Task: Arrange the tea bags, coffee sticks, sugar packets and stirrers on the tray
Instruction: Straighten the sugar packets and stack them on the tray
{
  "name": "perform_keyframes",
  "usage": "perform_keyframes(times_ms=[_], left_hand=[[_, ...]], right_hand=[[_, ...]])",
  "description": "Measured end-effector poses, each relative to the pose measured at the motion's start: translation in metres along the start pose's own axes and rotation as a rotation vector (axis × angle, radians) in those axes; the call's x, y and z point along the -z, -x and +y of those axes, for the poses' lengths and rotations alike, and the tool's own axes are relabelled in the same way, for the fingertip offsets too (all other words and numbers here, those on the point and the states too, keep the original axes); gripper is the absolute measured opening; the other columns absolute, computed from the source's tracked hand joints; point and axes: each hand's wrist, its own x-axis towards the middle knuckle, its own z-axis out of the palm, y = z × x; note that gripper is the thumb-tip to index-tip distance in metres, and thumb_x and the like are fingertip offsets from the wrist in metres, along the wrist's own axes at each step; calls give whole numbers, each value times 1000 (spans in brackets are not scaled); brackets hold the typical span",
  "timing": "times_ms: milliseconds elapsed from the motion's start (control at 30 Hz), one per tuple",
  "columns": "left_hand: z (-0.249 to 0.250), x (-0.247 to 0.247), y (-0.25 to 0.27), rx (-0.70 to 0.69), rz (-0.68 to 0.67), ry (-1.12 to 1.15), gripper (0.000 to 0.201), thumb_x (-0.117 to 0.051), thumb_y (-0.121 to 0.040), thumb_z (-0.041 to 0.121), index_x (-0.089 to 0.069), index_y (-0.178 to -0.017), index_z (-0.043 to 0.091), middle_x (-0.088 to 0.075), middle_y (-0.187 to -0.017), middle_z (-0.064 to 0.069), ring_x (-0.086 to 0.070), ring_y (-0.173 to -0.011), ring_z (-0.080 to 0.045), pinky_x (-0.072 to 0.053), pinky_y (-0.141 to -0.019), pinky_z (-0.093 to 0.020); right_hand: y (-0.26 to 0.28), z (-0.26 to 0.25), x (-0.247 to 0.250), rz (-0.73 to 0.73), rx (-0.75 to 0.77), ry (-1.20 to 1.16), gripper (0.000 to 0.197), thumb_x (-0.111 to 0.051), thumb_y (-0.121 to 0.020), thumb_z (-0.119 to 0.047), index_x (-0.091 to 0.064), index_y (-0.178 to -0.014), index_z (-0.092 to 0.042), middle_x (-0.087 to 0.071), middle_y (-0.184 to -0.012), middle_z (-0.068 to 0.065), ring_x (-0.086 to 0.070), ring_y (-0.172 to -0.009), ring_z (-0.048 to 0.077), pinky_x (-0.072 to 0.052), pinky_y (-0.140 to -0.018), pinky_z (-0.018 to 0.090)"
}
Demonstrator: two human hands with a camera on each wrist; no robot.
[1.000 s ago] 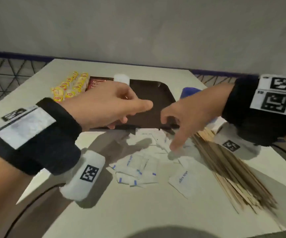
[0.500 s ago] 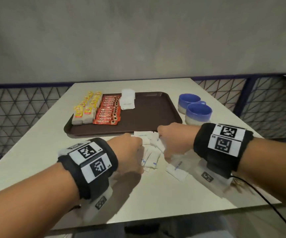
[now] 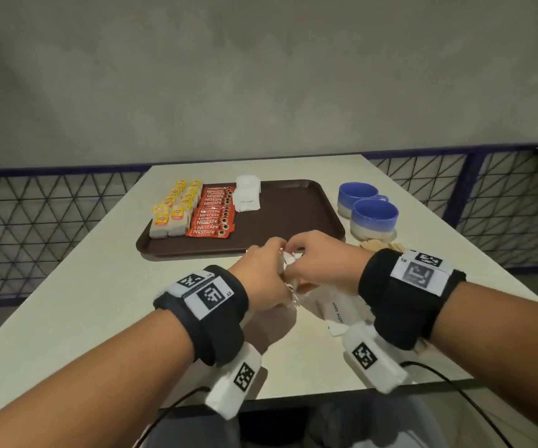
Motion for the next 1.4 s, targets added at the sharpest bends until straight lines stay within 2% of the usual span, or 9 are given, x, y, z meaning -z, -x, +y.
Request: perform_keyframes(times_ms=[133,300,500,567,767,933,1100,1300,1400], left_hand=[[-3,4,3,13,24,206,80,-82,-74,11,-43,-143,22,-62,-118,-5,-66,-101,-24,-58,-78,-35],[3,13,11,-21,-25,510,37,-65,-79,-14,-59,-91,21,-69,-112,-28,-70,-103,-39,-55,-94,-58],[10,19,2,104,-83,761,28,-49,-84,-17,-58,-97,6,-67,-108,-26,-71,-97,-41,-59,-90,-52],[18,21,3,83,-105,785,22,-49,-83,-14,-60,-93,3,-65,-98,-23,-68,-85,-34,-59,-92,-50],[13,34,1,136,23,710,56,-60,-95,14,-36,-145,18,-64,-108,-17,-71,-77,-29,-62,-85,-47],[-4,41,-1,177,81,734,52,-64,-95,48,-48,-136,21,-65,-116,-10,-67,-85,-21,-59,-87,-44],[-12,39,-11,116,-38,1147,76,-70,-79,67,-56,-137,20,-67,-117,-7,-67,-100,-23,-55,-95,-47],[-8,54,-24,-107,-256,1650,46,-62,-92,48,-71,-123,14,-71,-116,-14,-69,-104,-33,-49,-102,-58],[-35,64,-38,-125,-223,1743,40,-62,-92,23,-66,-129,9,-72,-118,-18,-72,-100,-34,-59,-86,-54]], right_hand=[[2,1,4,-113,-44,-190,42,-70,-85,-7,-59,-125,-18,-66,-112,16,-67,-91,23,-62,-86,35],[9,-5,23,-209,33,-90,71,-75,-81,-3,-48,-141,-30,-62,-123,15,-66,-102,24,-59,-90,37],[15,-4,6,-74,230,542,69,-87,-75,-32,-48,-132,-35,-53,-116,-6,-58,-101,13,-55,-86,31],[12,-1,0,35,255,622,50,-78,-83,-23,-51,-124,-31,-51,-113,-2,-57,-98,16,-56,-87,36],[9,-2,27,108,192,367,39,-77,-87,-21,-59,-119,-34,-67,-107,-8,-66,-91,10,-60,-82,31],[12,0,49,121,32,-187,36,-73,-88,-4,-64,-118,-24,-71,-113,9,-72,-100,27,-63,-86,41],[15,-22,53,-9,129,-612,29,-59,-97,-1,-66,-123,-12,-74,-120,14,-73,-104,26,-59,-89,38],[-21,-55,15,36,315,-429,29,-66,-97,-12,-63,-122,-24,-74,-114,9,-73,-106,30,-58,-89,59],[-49,-67,6,106,351,-229,35,-75,-89,-15,-62,-121,-23,-74,-106,2,-74,-96,17,-63,-84,44]])
